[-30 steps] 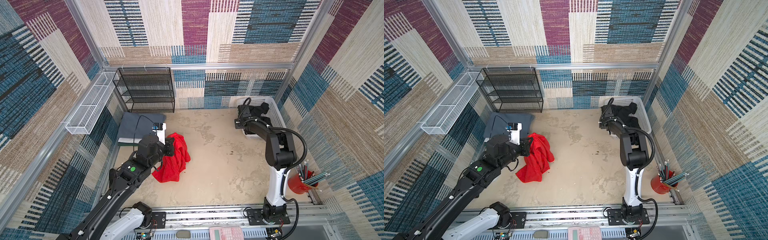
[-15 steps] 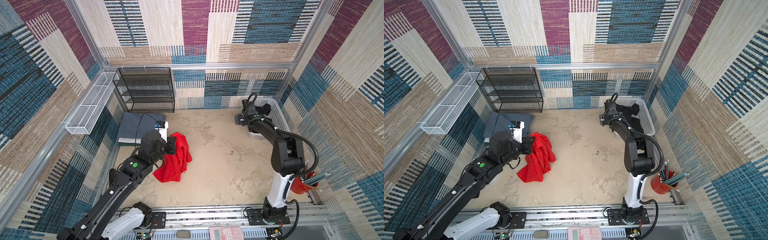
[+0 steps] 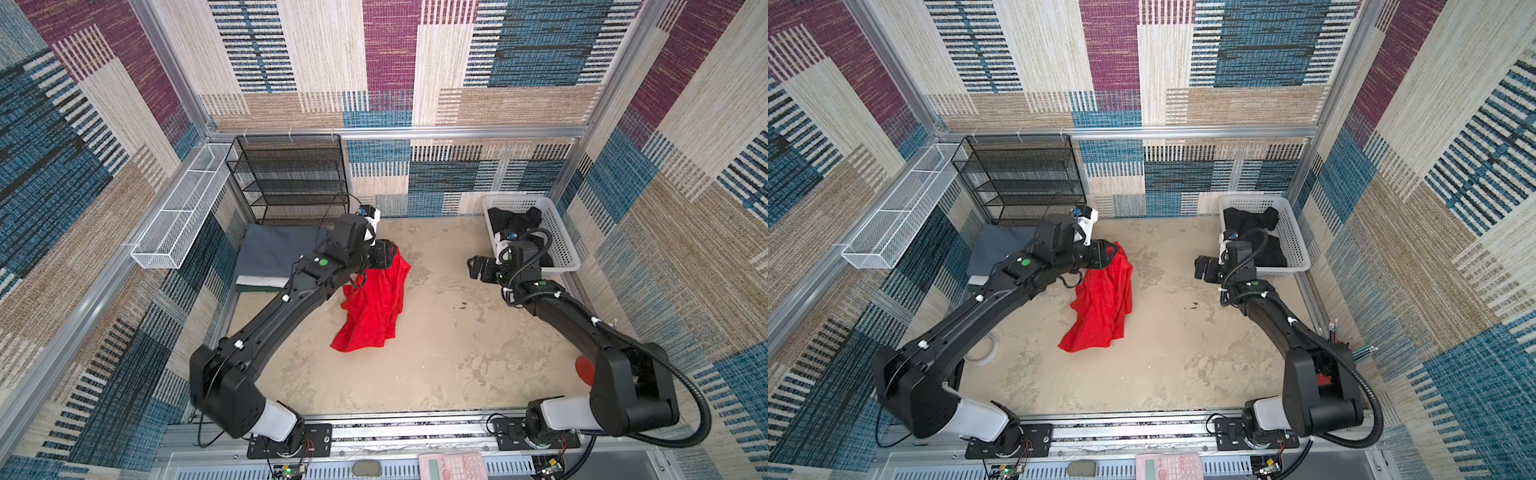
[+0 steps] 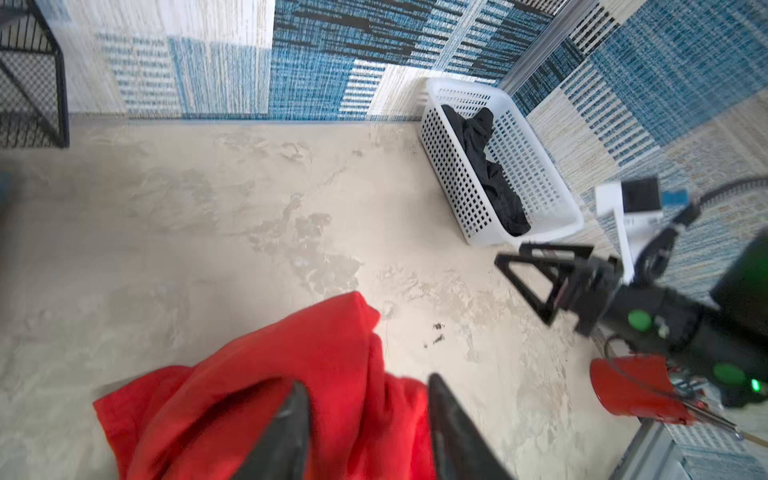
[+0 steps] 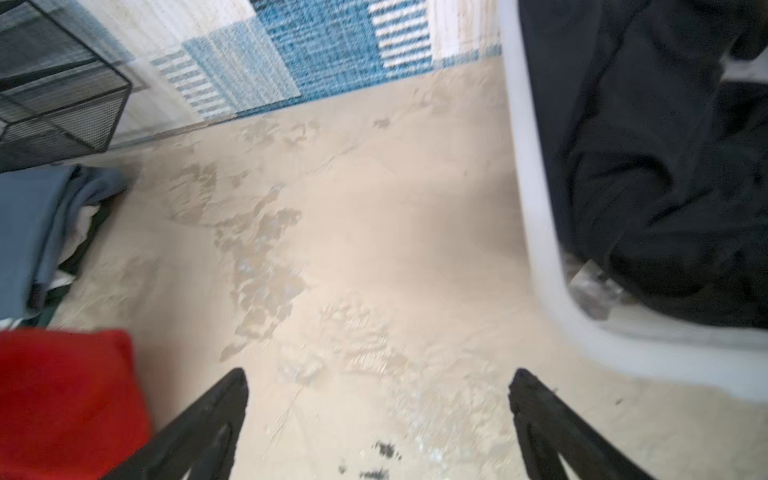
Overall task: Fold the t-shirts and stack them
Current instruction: 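Grasp the red t-shirt's near edge with both grippers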
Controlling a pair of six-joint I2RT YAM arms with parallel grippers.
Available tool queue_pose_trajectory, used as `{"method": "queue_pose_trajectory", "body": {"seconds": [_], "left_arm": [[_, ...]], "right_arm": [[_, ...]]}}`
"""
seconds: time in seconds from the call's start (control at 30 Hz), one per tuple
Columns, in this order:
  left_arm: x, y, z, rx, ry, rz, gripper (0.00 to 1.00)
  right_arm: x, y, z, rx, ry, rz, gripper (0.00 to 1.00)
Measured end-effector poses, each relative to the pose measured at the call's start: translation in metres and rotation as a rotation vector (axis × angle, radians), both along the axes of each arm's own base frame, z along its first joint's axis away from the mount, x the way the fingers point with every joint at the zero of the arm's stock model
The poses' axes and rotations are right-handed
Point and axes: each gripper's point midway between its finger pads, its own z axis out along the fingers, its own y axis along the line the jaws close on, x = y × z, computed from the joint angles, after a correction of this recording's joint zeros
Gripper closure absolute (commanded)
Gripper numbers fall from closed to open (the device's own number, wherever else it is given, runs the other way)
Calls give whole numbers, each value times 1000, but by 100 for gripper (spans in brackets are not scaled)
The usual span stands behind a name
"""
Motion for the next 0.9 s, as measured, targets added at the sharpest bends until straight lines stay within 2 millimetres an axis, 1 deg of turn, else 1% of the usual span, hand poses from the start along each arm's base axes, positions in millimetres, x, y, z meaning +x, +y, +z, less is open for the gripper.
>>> {"method": "queue_pose_trajectory", "body": {"seconds": [0.07, 0.17, 0.2, 0.3, 0.37, 0.43, 0.5, 0.63, 0.7, 0.8, 0.9], "left_arm": [[6, -3, 3, 17, -10, -11, 2], [1, 2, -3, 45, -13, -8, 2], [-4, 9, -8, 64, -11, 7, 2], [-18, 28, -14, 99, -23, 42, 1], [-30, 41, -18, 117, -31, 66, 2], [-43, 54, -29, 135, -30, 88, 2], [-57, 68, -47, 162, -12, 109, 1], [-85, 90, -95, 207, 69, 140, 1], [-95, 99, -119, 234, 114, 154, 0], [-109, 107, -148, 238, 175, 175, 2], [-120, 102, -176, 200, 252, 161, 5]], "right_arm": [[-17, 16, -7, 50, 20, 40, 1], [-37, 44, -12, 99, 35, 107, 1], [-46, 60, -16, 115, 45, 144, 1], [-63, 96, -27, 150, 85, 228, 0], [-74, 119, -38, 166, 122, 281, 3], [-85, 140, -50, 186, 163, 332, 6], [-91, 153, -59, 203, 191, 355, 9], [-104, 178, -80, 226, 252, 403, 15], [-108, 187, -88, 232, 280, 419, 16], [-111, 189, -93, 250, 301, 414, 16], [-115, 184, -94, 264, 300, 392, 15]]}}
